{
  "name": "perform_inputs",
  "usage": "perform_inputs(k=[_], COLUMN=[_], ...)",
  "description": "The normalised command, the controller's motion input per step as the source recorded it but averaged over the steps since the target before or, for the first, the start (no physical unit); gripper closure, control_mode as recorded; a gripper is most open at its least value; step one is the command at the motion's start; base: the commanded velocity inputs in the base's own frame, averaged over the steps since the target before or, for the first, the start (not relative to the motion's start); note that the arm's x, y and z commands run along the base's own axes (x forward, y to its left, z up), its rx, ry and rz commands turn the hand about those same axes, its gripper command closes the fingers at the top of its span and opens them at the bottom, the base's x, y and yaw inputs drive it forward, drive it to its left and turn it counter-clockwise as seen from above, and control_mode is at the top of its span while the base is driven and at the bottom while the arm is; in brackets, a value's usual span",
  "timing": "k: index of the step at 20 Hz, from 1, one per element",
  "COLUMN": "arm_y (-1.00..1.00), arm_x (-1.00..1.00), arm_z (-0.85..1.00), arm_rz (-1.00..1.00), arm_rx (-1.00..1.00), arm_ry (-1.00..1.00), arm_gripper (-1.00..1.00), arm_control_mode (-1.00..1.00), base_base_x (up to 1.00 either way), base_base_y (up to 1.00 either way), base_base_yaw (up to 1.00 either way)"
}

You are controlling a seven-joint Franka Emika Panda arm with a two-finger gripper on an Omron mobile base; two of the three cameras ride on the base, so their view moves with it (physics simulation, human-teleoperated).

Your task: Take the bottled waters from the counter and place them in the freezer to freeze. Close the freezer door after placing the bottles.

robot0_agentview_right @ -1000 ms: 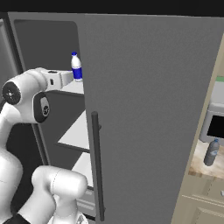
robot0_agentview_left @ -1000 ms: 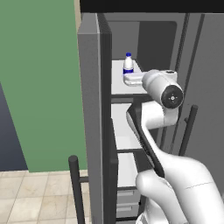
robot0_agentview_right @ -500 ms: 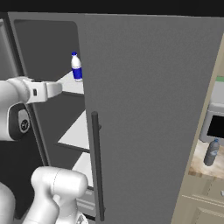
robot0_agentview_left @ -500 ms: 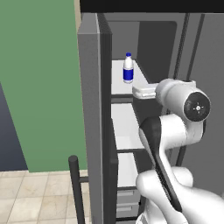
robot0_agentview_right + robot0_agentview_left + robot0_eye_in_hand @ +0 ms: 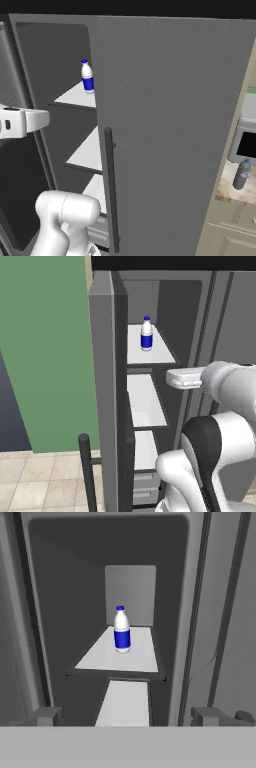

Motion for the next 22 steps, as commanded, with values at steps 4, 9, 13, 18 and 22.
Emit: perform_inputs(k=[4,9,13,18,22], arm_y=[0.0,-0.02,-0.29,-0.33,-0.05], arm_x=[-0.63,-0.07,0.0,0.0,-0.01], arm_z=[0.0,0.0,0.0,0.0,-0.13], arm_rz=[0.0,-0.03,0.0,0.0,-0.05], arm_rx=[0.01,0.0,0.12,0.13,0.01], arm_ry=[0.14,0.3,0.32,0.37,0.43], arm_gripper=[-1.0,-1.0,-1.0,-1.0,-1.0], arm_control_mode=[-1.0,-1.0,-1.0,-1.0,-1.0], base_base_x=[0.0,0.0,0.0,0.0,0.0], base_base_y=[0.0,0.0,0.0,0.0,0.0], base_base_yaw=[0.0,0.0,0.0,0.0,0.0])
